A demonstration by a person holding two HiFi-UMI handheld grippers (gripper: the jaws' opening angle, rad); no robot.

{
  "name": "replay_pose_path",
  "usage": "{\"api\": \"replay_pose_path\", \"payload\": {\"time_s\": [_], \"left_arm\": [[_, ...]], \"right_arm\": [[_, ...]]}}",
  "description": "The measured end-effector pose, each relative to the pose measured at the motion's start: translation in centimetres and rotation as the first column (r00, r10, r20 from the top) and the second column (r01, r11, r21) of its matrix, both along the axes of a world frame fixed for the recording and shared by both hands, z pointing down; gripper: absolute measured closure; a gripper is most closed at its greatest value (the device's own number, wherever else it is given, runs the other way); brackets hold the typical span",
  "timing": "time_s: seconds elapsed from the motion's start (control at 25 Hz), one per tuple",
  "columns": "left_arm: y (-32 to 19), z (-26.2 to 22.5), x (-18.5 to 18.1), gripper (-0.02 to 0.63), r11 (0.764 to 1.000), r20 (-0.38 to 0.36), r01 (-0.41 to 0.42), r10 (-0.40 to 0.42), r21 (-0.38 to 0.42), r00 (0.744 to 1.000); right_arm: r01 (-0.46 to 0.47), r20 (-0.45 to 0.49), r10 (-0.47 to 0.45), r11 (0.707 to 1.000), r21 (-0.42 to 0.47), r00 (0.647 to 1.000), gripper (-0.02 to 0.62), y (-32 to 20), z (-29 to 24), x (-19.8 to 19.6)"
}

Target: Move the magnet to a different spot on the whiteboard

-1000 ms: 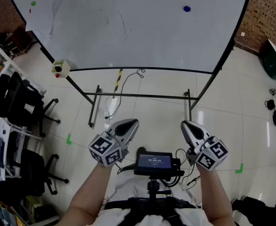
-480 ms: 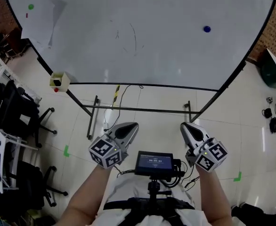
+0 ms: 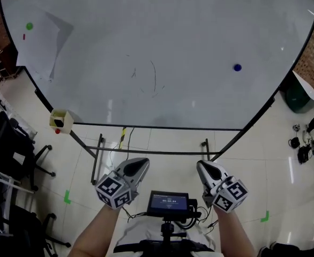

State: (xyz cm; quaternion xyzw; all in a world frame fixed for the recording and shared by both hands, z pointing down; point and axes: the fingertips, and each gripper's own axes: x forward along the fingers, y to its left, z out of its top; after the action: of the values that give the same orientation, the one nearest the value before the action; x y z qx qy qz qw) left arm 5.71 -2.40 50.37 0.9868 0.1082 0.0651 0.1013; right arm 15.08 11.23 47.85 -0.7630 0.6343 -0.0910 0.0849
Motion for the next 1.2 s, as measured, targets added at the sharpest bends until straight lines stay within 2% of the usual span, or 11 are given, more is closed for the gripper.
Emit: {"api": "replay_pose_path", "payload": {"time_s": [0.2,0.48,0.68,0.88,1.12,1.2], "left_arm": [[-1.4,-0.3,-0.2,0.572,1.000,0.011,0.014,-0.014,-0.023,1.000],[-3.6,-0.2,0.7,0.572,0.999,0.024,0.048,-0.047,-0.020,0.999],[-4.6,-0.2,2.9,0.572,0.998,0.032,0.063,-0.062,-0.022,0.998],[-5.1,-1.1,5.9,0.572,0.998,0.040,0.059,-0.059,-0.002,0.997],[-4.8,-1.3,9.7,0.572,0.999,0.038,0.039,-0.039,0.002,0.999],[-4.7,-1.2,10.8,0.572,0.999,0.035,0.038,-0.038,-0.001,0.999]], "right_arm": [[-0.011,0.013,0.012,0.999,-0.030,1.000,0.565,-1.2,0.1,1.0],[-0.021,-0.069,0.018,0.998,-0.051,0.997,0.565,-3.7,-1.3,4.9],[-0.082,-0.125,0.071,0.993,-0.083,0.990,0.565,-4.0,-1.8,9.5],[-0.139,-0.282,0.087,0.976,-0.170,0.955,0.565,-3.8,-2.4,13.7],[-0.151,-0.426,0.031,0.956,-0.251,0.904,0.565,-3.9,-3.4,16.6],[-0.136,-0.472,-0.016,0.948,-0.287,0.881,0.565,-4.1,-3.5,17.3]]}}
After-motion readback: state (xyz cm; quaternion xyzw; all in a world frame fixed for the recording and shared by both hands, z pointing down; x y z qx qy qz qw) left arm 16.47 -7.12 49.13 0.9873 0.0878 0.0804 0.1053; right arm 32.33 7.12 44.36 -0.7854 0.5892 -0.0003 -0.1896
